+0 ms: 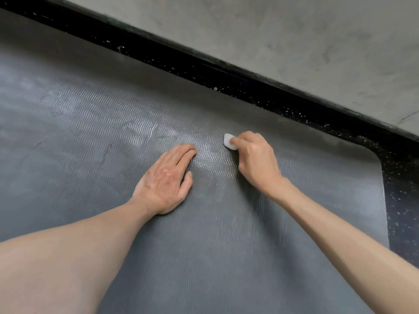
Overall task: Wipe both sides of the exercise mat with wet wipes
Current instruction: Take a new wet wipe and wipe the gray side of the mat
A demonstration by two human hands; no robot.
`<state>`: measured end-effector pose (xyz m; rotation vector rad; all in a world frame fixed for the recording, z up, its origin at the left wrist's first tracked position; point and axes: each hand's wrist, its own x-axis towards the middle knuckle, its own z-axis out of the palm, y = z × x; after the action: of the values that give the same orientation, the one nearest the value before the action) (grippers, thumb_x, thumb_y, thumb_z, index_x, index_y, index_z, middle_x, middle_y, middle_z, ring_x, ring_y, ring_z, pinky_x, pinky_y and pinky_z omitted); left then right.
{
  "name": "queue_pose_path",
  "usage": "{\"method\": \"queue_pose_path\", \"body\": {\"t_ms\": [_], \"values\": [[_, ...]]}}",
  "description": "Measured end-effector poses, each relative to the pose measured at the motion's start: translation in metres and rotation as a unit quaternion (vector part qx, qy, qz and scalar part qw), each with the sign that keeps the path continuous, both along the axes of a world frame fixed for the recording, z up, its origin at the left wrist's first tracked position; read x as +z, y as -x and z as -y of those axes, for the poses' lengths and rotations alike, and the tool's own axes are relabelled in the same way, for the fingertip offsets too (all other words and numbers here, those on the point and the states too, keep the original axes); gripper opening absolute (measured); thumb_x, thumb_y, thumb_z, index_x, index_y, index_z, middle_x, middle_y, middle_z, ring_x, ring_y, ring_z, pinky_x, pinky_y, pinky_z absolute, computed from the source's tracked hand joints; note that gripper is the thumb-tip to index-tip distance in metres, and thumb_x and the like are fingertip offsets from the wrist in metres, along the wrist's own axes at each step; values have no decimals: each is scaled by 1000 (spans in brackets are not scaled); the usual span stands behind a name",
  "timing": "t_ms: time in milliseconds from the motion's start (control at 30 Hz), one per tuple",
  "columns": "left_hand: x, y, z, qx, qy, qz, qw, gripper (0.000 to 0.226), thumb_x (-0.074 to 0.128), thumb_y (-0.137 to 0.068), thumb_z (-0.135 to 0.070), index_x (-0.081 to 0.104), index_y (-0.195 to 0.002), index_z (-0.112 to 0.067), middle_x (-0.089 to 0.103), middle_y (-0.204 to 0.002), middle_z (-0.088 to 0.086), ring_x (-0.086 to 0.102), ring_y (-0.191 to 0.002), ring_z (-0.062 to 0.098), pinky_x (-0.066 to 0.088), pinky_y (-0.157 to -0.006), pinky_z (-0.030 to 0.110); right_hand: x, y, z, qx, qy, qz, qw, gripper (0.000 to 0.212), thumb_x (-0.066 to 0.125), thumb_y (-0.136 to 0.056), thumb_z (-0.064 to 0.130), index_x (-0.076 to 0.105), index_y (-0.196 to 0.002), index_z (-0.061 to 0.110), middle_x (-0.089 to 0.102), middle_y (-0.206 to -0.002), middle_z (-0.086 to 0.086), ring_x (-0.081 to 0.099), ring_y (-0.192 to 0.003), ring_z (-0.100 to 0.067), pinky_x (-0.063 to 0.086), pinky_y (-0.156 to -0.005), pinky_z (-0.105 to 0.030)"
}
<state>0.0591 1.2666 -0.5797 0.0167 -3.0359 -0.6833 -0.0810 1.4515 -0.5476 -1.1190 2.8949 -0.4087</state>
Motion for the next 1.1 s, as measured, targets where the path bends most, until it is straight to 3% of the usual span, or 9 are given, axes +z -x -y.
{"method": "queue_pose_path", "body": {"t_ms": [133, 233, 433, 633, 800, 1033, 1100], "values": [[-1, 1, 0, -3, -2, -4, 1000, 54, 34, -94, -31, 45, -140, -6, 41, -146, 4, 35, -138, 19, 22, -118, 32, 0, -71, -34, 111, 42, 50, 992, 27, 46, -78, -3, 61, -97, 10, 59, -94, -11, 52, -80, -33, 48, -66, -39], [0, 0, -1, 0, 1, 1, 1000, 55, 33, -94, -33, 44, -141, -6, 40, -147, 4, 34, -139, 19, 23, -119, 33, 5, -93, -49, 176, 10, 89, 980, 34, 49, -76, -6, 59, -102, 13, 58, -99, -8, 51, -82, -29, 49, -64, -37], [0, 0, 0, 0, 4, 1, 1000, 55, 33, -94, -33, 44, -141, -7, 39, -148, 4, 34, -139, 19, 25, -119, 35, -2, -39, -24, 55, 45, 26, 997, 25, 55, -77, -10, 67, -95, 3, 63, -93, -14, 55, -75, -35, 51, -59, -44], [-1, 0, 0, -1, 4, 7, 1000, 56, 32, -94, -34, 42, -142, -7, 38, -149, 3, 33, -140, 20, 26, -119, 38, 4, -68, -35, 150, 24, 61, 986, 29, 43, -80, -1, 66, -96, 6, 61, -93, -12, 55, -79, -34, 50, -61, -40], [-1, 0, 0, -1, 1, 6, 1000, 54, 33, -94, -33, 43, -141, -7, 38, -148, 3, 34, -139, 20, 28, -118, 39, -2, -20, -15, 19, 46, 11, 999, 24, 54, -78, -10, 69, -93, 1, 62, -88, -15, 55, -73, -36, 51, -59, -45], [-1, 0, 0, -1, -5, -5, 1000, 53, 35, -94, -32, 44, -140, -6, 40, -147, 5, 35, -138, 20, 24, -119, 33, 2, -82, -41, 158, 34, 70, 984, 32, 51, -75, -8, 64, -98, 8, 61, -95, -11, 54, -78, -34, 50, -64, -40], [-2, 0, 0, -2, -5, -1, 1000, 54, 34, -94, -32, 43, -141, -7, 40, -148, 4, 34, -139, 19, 23, -119, 33, 2, -58, -33, 115, 41, 59, 991, 28, 52, -77, -6, 67, -97, 7, 62, -93, -13, 57, -78, -35, 52, -64, -39]]}}
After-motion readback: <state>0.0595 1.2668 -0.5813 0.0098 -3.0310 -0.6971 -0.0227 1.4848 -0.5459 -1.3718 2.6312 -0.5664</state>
